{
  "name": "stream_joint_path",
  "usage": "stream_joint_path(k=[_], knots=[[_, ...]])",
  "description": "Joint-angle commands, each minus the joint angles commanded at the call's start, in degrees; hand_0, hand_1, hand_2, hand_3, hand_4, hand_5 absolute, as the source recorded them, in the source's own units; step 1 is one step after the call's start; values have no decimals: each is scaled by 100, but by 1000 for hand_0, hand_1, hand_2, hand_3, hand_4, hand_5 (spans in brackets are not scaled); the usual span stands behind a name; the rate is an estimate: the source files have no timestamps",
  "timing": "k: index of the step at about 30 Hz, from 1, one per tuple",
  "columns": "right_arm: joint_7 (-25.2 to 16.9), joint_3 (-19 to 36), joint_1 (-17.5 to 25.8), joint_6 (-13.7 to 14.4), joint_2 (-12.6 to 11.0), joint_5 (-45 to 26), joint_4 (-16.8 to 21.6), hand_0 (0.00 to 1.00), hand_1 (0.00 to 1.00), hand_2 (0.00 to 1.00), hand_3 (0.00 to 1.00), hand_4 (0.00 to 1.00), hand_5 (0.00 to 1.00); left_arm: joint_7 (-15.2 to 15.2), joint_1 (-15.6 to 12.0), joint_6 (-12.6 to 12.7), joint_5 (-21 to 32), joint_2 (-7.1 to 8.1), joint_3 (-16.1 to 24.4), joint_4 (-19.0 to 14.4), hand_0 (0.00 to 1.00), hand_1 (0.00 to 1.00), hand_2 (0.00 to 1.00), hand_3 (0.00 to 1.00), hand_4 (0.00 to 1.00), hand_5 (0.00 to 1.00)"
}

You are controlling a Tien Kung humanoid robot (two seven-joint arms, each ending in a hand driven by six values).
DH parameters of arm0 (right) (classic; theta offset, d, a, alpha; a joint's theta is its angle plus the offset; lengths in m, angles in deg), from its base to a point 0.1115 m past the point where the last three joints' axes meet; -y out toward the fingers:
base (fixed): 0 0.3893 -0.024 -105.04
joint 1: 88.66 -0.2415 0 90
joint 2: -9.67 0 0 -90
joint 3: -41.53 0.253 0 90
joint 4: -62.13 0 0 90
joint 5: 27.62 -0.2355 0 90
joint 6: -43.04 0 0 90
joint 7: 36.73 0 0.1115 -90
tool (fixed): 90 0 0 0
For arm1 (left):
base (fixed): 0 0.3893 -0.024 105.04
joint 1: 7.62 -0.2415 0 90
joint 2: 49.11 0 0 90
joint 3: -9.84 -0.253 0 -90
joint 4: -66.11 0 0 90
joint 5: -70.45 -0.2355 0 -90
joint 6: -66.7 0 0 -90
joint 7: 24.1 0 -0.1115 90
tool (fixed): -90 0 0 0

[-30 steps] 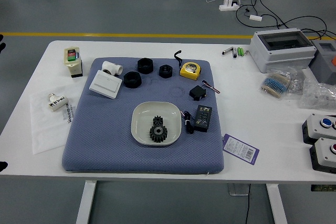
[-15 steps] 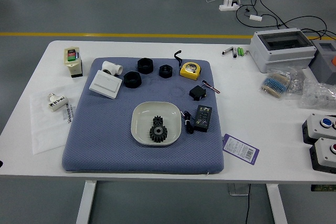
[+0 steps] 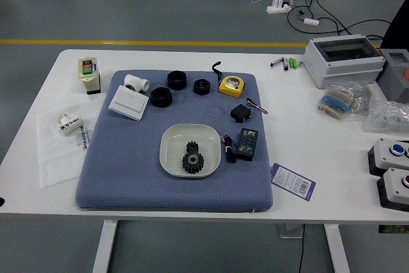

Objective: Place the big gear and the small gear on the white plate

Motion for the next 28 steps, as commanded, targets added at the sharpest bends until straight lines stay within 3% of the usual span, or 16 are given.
stream_joint_path(k=[28], knots=[[71,79,-4,24,9,148,17,598,619,718,527,706,691,-72,10,-29,5,-14,56,70,914,931,998,900,957,998]])
